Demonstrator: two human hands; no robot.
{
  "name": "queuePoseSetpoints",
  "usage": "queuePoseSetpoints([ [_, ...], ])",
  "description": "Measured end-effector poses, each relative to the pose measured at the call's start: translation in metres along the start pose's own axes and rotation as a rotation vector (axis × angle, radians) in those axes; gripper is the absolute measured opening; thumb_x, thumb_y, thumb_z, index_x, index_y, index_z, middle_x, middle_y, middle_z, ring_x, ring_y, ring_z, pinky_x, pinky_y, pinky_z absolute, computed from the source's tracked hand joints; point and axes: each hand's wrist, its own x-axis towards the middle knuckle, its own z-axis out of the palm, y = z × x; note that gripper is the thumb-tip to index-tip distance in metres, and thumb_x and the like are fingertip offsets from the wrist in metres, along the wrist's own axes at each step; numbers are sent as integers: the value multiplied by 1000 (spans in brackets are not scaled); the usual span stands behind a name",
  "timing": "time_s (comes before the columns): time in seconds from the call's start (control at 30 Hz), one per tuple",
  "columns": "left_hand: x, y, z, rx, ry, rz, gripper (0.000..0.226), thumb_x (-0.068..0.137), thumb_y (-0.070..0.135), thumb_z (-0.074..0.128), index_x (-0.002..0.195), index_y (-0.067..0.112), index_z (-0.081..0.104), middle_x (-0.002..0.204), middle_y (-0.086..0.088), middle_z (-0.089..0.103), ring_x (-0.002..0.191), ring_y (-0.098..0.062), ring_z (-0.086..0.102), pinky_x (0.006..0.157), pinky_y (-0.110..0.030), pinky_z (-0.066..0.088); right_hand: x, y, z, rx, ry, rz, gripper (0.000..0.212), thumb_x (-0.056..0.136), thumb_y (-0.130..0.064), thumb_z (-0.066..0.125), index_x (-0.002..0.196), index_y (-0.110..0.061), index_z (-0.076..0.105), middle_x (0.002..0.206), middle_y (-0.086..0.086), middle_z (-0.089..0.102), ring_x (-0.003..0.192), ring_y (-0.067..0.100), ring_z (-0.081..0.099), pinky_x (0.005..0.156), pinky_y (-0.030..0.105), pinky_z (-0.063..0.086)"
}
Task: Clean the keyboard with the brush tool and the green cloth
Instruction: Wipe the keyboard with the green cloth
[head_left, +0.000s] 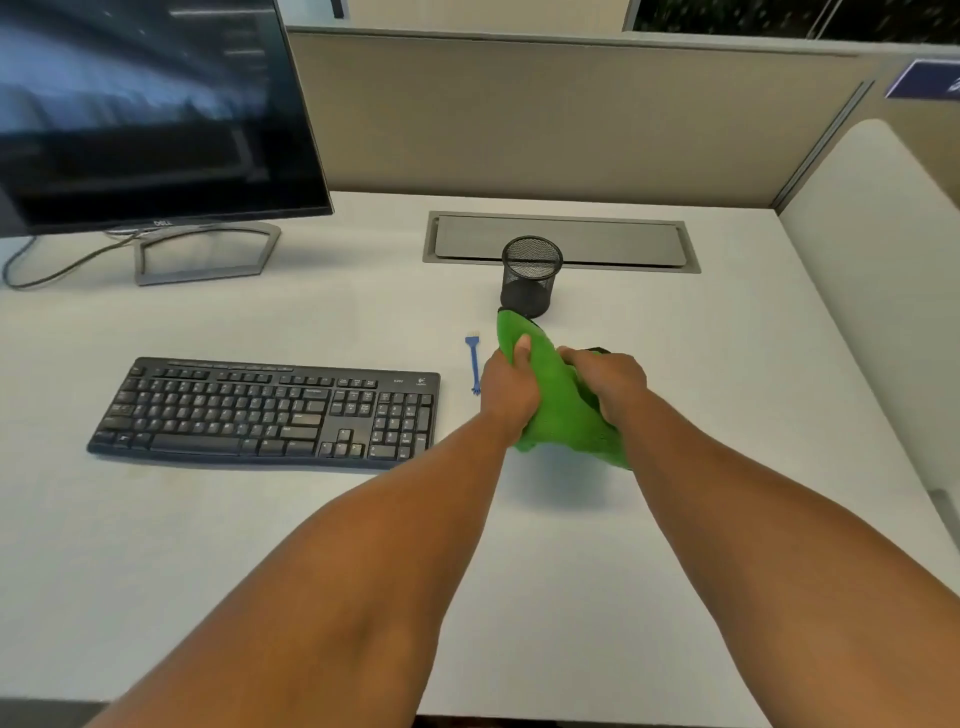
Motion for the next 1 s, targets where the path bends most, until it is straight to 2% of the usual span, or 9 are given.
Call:
queuePoseSetpoints([
  [0.1, 0, 13, -17, -103, -16, -73, 48, 103, 57, 39, 100, 17, 64, 96, -7, 70, 95, -26, 68, 84, -38, 56, -21, -14, 5, 21, 48, -11, 107, 41, -79, 65, 128, -18, 51, 131, 6, 54, 122, 30, 50, 106, 48, 38],
  [0.2, 1, 25, -41, -134, -63, -112, 58, 100, 61, 44, 116, 10, 65, 104, -10, 72, 95, -26, 70, 81, -36, 58, -46, -30, 14, 10, 76, -136, 108, 63, -81, 59, 145, -14, 33, 148, 8, 33, 137, 30, 32, 112, 51, 25],
  [0.3, 3, 39, -73, -65, -103, -83, 60, 98, 63, 48, 114, 8, 67, 99, -10, 73, 92, -26, 71, 86, -40, 59, -71, -46, 29, 139, 60, -460, 97, 70, -81, 53, 143, -19, 36, 149, -1, 34, 135, 21, 38, 113, 47, 26],
  [0.43, 9, 45, -123, -217, -145, -38, 59, 91, 60, 53, 113, 9, 70, 103, -19, 75, 95, -39, 72, 88, -55, 58, -112, -77, 69, 121, -212, -757, 102, 66, -79, 59, 148, -28, 27, 145, -3, 41, 125, 12, 45, 106, 34, 38],
  [0.5, 11, 45, -152, -312, -201, -38, 50, 98, 55, 50, 116, 13, 70, 108, -19, 74, 98, -40, 71, 89, -56, 58, -130, -90, 93, 121, -294, -760, 106, 63, -79, 62, 150, -34, 21, 144, -1, 44, 124, 17, 50, 104, 37, 43],
  [0.6, 16, 47, -197, -377, -281, -74, 53, 100, 55, 48, 127, 13, 66, 115, -21, 71, 98, -39, 69, 90, -54, 57, -149, -103, 127, 176, -370, -702, 108, 64, -72, 70, 151, -36, 16, 138, -1, 48, 116, 20, 54, 100, 40, 47],
  [0.73, 22, 45, -257, -376, -309, -63, 67, 93, 64, 54, 128, 9, 66, 118, -24, 70, 105, -41, 69, 94, -57, 55, -172, -114, 163, 196, -415, -627, 91, 69, -61, 77, 142, -25, 34, 124, -1, 58, 105, 16, 60, 90, 37, 52],
  [0.83, 36, 36, -299, -348, -242, -19, 78, 81, 74, 61, 120, 8, 71, 112, -22, 73, 105, -41, 70, 95, -59, 54, -193, -127, 192, 132, -437, -594, 75, 66, -62, 78, 124, -25, 48, 110, -3, 63, 100, 16, 63, 85, 36, 53],
  [1.0, 56, 24, -364, -301, -100, 1, 58, 90, 62, 62, 107, 8, 75, 97, -15, 77, 93, -34, 74, 89, -52, 59, -219, -148, 242, 156, -416, -577, 68, 63, -58, 83, 115, -24, 56, 104, -3, 67, 93, 15, 66, 80, 34, 55],
])
